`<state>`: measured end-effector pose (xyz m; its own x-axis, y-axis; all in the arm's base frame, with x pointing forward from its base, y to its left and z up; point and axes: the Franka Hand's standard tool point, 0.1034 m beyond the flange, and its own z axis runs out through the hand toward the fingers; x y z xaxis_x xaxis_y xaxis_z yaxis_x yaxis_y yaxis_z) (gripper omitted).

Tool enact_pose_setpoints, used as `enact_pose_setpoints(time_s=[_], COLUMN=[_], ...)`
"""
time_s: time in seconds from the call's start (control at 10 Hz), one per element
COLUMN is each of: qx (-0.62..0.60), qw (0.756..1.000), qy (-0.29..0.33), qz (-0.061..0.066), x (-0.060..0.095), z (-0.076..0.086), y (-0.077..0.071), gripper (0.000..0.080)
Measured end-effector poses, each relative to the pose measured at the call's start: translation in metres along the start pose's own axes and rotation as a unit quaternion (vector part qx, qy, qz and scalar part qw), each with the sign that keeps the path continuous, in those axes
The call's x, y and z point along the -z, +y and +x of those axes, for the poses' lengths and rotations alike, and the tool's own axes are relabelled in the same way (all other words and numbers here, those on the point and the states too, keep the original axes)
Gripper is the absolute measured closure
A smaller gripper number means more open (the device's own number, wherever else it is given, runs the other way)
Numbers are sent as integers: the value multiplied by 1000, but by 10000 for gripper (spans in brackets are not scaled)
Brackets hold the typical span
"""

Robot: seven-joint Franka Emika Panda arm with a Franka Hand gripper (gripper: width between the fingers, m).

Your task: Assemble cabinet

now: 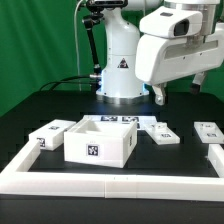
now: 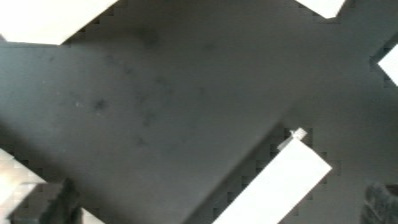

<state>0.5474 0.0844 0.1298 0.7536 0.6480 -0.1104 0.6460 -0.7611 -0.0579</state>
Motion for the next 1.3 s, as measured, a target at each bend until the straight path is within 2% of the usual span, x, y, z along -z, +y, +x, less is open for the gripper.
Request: enact_pose_setpoints(time_s=[0.5,0.6,0.8,1.0,1.1,1.3], qx=[4,45,98,132,130,129], qw=[1000,999,994,987,988,988], qy=[0,18,39,70,66,67], qz=[0,-11,-27,-52,-47,-47], x=[-2,-7,-22,-36,-41,-40], z=[-1,-5,-30,-52,-61,-57], y=[-1,-2,-11,-5,0,-2], gripper=[3,3,3,3,3,3])
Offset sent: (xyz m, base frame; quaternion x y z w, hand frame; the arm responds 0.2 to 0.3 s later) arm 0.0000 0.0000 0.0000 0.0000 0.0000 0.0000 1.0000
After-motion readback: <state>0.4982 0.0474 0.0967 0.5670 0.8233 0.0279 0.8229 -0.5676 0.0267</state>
